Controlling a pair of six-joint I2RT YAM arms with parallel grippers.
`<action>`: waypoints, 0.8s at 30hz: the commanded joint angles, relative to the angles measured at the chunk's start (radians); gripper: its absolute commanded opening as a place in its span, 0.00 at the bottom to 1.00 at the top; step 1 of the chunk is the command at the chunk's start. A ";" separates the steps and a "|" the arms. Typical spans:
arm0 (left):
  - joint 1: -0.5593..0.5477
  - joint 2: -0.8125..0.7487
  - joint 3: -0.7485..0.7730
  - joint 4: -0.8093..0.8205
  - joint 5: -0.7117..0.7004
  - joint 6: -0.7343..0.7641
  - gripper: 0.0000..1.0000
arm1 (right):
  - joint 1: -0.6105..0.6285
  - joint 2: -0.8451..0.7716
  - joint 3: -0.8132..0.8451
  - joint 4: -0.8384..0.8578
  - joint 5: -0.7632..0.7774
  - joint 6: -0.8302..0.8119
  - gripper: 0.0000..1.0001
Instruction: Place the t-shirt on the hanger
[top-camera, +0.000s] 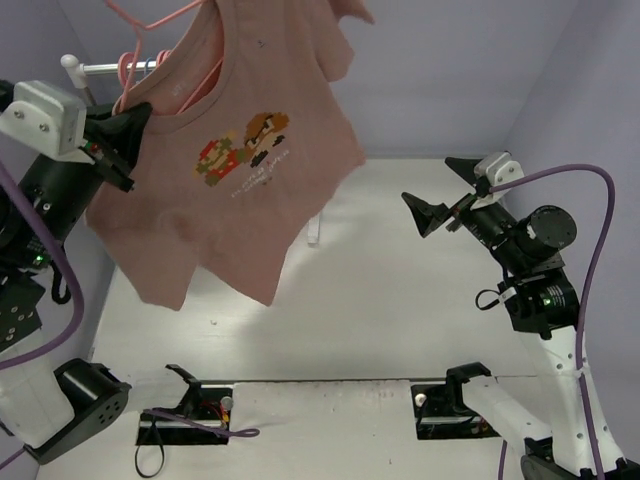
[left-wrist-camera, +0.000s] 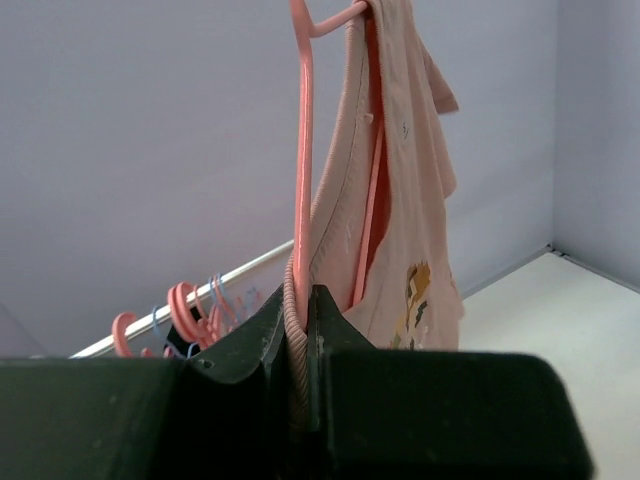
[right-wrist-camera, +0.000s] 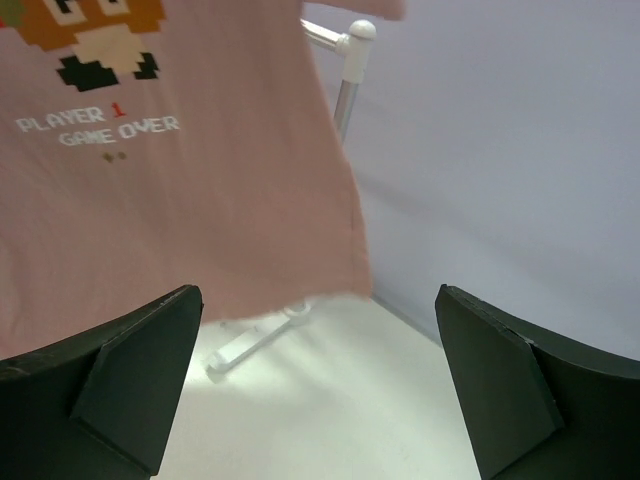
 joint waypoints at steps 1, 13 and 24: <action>0.001 0.013 -0.094 0.069 -0.074 0.005 0.00 | -0.005 0.019 -0.022 0.077 0.017 0.029 1.00; 0.005 0.029 -0.381 0.101 -0.233 -0.041 0.00 | -0.002 0.042 -0.109 0.078 -0.030 0.056 1.00; 0.153 0.179 -0.460 0.233 -0.291 -0.184 0.00 | 0.027 -0.005 -0.185 0.077 -0.005 0.055 1.00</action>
